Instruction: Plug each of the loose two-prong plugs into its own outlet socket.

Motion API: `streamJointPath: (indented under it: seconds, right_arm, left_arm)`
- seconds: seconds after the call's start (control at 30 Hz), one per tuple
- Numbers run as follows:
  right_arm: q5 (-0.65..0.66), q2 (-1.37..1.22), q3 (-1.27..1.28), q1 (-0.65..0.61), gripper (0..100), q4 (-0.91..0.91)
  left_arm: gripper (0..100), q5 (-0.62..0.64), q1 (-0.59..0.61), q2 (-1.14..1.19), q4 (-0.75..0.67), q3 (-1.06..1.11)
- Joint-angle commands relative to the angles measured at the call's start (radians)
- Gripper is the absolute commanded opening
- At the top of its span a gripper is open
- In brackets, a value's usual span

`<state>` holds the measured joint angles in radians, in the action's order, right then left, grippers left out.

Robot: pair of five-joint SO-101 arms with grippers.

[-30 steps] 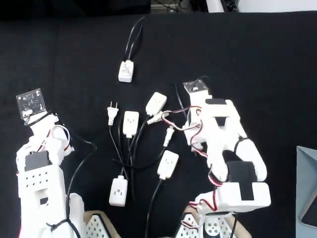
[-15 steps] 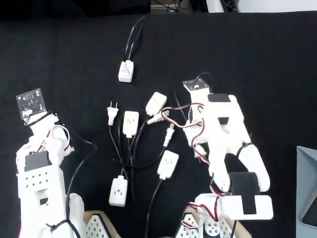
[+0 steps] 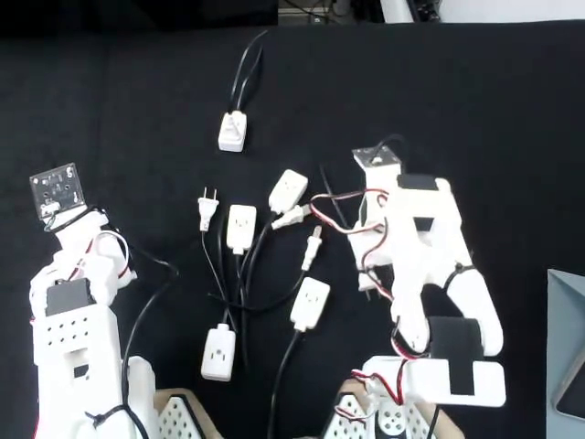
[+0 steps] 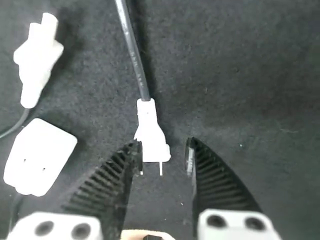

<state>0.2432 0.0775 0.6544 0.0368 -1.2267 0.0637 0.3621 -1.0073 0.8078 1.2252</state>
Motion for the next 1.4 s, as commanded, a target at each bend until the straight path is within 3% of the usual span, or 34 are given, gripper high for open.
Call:
streamJointPath:
  seconds: [0.0,0.7,0.83,1.1,1.23,1.37]
  right_arm:
    - [0.009,0.028,0.045,0.009,15.1,0.074]
    - [-0.048,-0.105,0.035,-0.100,9.4,0.084]
    - [-0.048,-0.133,0.010,-0.101,1.1,0.086]
    - [-0.052,-0.133,-0.018,-0.101,6.8,0.071]
    - [-0.100,-0.133,-0.090,-0.101,17.0,-0.064]
    - [-0.104,-0.133,-0.176,-0.098,17.4,-0.164]
  left_arm:
    - [3,-0.008,-0.002,-0.015,-0.017,-0.002]
    - [3,-0.008,-0.002,-0.015,-0.017,-0.002]
    - [3,-0.008,-0.002,-0.015,-0.017,-0.002]
    - [3,-0.008,-0.002,-0.015,-0.017,-0.002]
    - [3,-0.008,-0.002,-0.015,-0.017,-0.002]
    - [3,-0.008,-0.002,-0.015,-0.017,-0.002]
